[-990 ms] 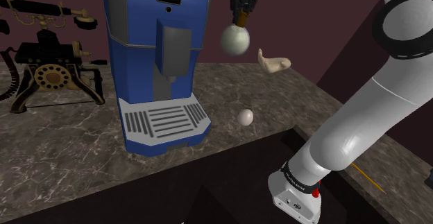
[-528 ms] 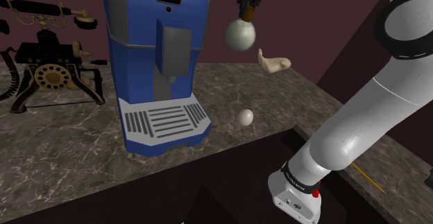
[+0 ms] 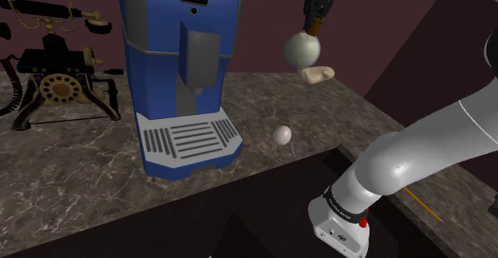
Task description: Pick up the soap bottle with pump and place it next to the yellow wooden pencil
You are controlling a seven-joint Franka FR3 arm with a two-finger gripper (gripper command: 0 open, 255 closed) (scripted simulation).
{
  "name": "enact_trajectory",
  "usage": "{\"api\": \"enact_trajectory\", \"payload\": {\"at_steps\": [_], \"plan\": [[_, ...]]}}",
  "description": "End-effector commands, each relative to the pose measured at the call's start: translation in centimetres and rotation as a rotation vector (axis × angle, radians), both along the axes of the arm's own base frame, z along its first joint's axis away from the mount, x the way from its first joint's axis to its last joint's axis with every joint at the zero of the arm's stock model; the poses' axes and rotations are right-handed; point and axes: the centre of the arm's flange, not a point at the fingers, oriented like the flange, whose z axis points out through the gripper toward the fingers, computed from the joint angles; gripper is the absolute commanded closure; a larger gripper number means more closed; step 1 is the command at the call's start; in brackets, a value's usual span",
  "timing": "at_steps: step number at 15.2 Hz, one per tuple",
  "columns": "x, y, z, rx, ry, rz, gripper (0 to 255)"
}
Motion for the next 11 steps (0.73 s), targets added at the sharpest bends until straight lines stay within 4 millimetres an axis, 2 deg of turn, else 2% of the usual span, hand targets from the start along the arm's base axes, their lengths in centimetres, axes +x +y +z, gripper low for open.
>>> {"api": "enact_trajectory", "payload": {"at_steps": [1,11], "plan": [[-2.7,-0.9,0.0,0.001,0.000,0.001,255],[-15.0,-5.9,0.0,0.001,0.000,0.001,255]]}}
